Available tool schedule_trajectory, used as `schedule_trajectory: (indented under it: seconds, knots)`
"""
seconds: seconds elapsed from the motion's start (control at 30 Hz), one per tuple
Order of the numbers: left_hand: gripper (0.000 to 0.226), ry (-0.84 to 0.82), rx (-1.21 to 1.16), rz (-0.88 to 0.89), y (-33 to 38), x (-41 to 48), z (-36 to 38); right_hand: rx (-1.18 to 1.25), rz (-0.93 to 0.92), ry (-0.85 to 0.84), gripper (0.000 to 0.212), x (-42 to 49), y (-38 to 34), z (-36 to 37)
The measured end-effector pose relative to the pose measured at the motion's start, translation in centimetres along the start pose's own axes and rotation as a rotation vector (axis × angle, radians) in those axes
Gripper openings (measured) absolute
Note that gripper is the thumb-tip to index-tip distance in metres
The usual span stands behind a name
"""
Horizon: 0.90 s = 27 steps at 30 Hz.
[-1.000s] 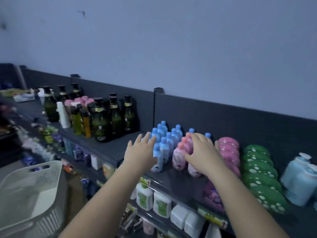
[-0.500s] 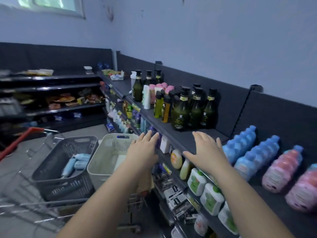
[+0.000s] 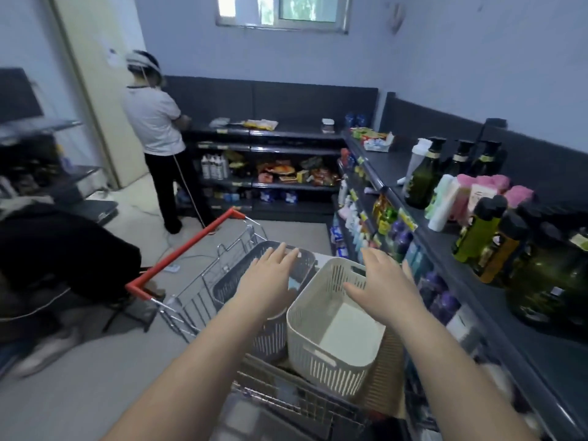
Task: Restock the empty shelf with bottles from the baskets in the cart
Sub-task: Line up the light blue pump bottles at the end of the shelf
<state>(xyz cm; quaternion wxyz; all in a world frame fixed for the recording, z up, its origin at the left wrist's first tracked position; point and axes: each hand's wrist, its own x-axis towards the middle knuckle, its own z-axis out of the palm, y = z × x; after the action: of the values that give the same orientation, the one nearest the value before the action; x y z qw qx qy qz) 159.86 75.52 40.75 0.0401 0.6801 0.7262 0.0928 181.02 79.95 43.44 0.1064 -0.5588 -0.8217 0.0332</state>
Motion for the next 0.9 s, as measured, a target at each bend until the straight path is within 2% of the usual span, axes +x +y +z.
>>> schedule_trajectory:
  seconds: [0.13, 0.37, 0.5, 0.6, 0.9]
  knots:
    - [0.083, 0.003, 0.014, -0.097, -3.4, 2.6, 0.4, 0.026, -0.089, -0.028, 0.067, 4.9, -1.2, 1.8]
    - [0.081, 0.012, 0.034, -0.183, -6.3, 6.5, 1.2, 0.031, -0.206, -0.106, 0.071, 11.8, -2.0, 5.5]
    - [0.082, 0.011, 0.030, -0.225, -7.8, 7.5, 2.8, 0.036, -0.262, -0.140, 0.064, 14.3, -2.7, 7.7]
    - [0.083, -0.008, 0.030, -0.254, -8.9, 8.2, 4.1, 0.011, -0.299, -0.183, 0.067, 15.4, -3.2, 9.0]
    - [0.084, -0.102, -0.042, -0.240, -13.4, 13.5, 8.9, 0.028, -0.269, -0.276, 0.067, 20.1, -4.6, 13.7]
